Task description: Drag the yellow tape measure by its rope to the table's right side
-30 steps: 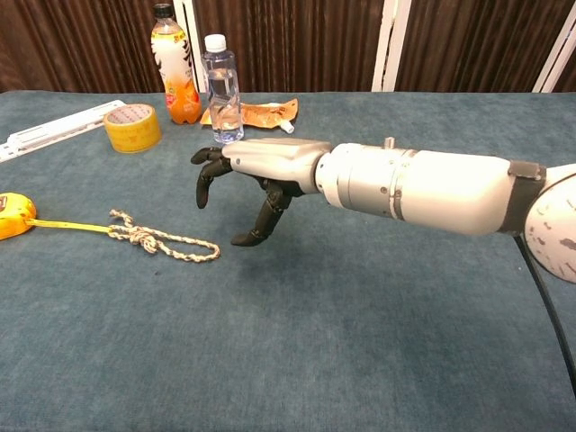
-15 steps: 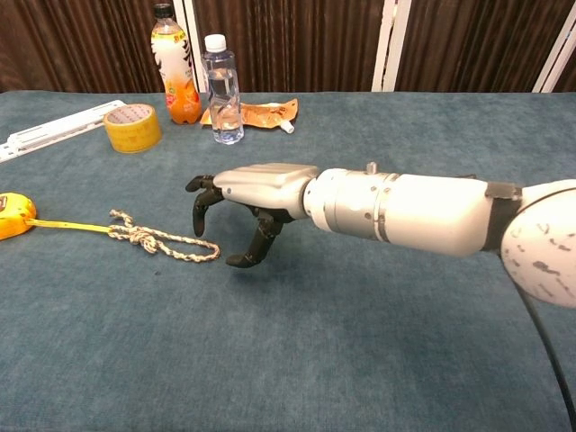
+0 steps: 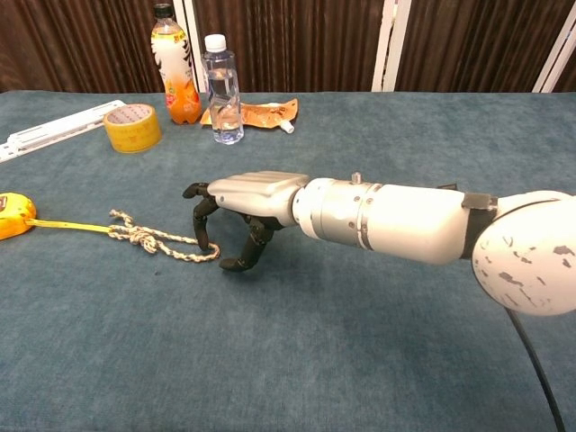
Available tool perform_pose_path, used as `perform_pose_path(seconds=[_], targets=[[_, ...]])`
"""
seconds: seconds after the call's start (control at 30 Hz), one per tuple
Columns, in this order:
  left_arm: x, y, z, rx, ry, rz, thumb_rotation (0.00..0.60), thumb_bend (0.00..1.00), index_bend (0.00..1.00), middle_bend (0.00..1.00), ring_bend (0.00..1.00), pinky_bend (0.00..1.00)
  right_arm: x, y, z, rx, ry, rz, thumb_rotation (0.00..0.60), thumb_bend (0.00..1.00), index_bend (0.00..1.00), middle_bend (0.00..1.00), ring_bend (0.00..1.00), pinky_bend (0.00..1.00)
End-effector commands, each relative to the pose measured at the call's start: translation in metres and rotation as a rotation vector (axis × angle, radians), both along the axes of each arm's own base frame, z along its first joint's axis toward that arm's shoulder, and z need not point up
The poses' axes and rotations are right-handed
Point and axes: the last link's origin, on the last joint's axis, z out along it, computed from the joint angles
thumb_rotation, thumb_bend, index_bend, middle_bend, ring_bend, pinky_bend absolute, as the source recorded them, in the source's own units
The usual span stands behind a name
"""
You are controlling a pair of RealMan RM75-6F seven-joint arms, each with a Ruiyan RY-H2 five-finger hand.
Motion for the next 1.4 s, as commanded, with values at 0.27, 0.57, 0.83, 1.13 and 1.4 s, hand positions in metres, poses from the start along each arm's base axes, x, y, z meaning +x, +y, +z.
perform_pose_path(seconds=[0.27,0.57,0.83,1.13,1.4], targets=[[-0.001,-0.001,0.001,0.000,-0.007,0.002,0.600,0.55,0.06,0.00,0.00,0.06,0.000,0.001,-0.005,0.003,0.009,0.000,0.600,0.46,0.55,0.07,0.04,0.00],[-0.001,-0.003,0.004,0.013,-0.011,-0.002,0.600,0.55,0.06,0.00,0.00,0.06,-0.001,0.001,-0.007,0.000,0.022,0.008,0.600,0.46,0.66,0.07,0.04,0.00],[0.000,-0.004,0.005,0.011,-0.017,-0.005,0.600,0.54,0.06,0.00,0.00,0.06,-0.001,0.002,-0.008,-0.008,0.018,0.017,0.600,0.47,0.74,0.09,0.06,0.00],[-0.001,-0.005,0.007,0.020,-0.022,0.001,0.600,0.54,0.06,0.00,0.00,0.06,-0.006,0.002,-0.005,-0.023,0.044,0.035,0.600,0.48,0.78,0.09,0.07,0.00],[-0.001,-0.005,0.007,0.020,-0.019,-0.004,0.600,0.54,0.06,0.00,0.00,0.06,-0.014,-0.002,-0.002,-0.038,0.062,0.022,0.600,0.51,0.81,0.09,0.09,0.00]])
